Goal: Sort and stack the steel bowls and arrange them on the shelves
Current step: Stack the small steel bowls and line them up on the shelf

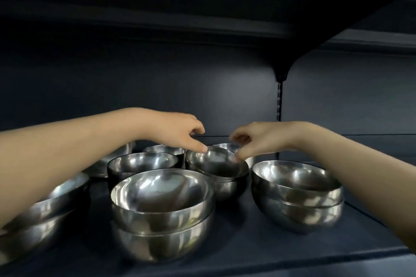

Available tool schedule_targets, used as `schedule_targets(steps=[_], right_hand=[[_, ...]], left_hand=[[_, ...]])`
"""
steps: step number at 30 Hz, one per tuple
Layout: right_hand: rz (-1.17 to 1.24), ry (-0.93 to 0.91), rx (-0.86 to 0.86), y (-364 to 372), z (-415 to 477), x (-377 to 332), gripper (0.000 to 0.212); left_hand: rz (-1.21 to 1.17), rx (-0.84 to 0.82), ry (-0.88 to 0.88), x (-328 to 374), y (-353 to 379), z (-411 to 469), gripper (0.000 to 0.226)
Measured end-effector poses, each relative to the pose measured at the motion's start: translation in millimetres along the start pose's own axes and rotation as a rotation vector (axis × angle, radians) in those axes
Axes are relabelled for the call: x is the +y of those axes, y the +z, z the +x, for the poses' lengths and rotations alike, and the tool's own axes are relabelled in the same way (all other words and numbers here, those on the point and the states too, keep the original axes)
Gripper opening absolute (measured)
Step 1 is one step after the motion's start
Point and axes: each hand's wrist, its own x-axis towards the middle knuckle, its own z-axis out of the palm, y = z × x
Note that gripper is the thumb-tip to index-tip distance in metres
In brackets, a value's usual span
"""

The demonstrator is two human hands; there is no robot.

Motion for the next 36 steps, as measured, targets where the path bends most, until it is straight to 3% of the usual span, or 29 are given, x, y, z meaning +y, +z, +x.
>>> schedule_targets(steps=[5, 10, 14, 22, 26, 36], right_hand=[[0.051, -0.034, -0.223, 3, 19, -3, 0.099], [-0.042, -0.089, -0.267, 6, 26, -5, 0.123], [-0.048, -0.154, -0.289, 9, 31, -1, 0.106], [-0.003, -0.145, -0.295, 3, 29, -2, 0.101], [0.013, -0.116, -0.272, 2, 28, 1, 0.092], [0.025, -0.146, -0.257, 6, 24, 1, 0.122]], left_hand=[[-0.123, -0.148, -0.011, -7, 11, 3, 0.081], [-0.117, -0.181, -0.038, -8, 16, 4, 0.072], [-0.13, -0.22, 0.014, -11, 20, 4, 0.058], [-0.081, -0.228, 0.005, -10, 28, 6, 0.092], [-0.134, -0.243, -0.022, -9, 30, 7, 0.08], [-0.195, -0.267, -0.016, -10, 28, 3, 0.085]])
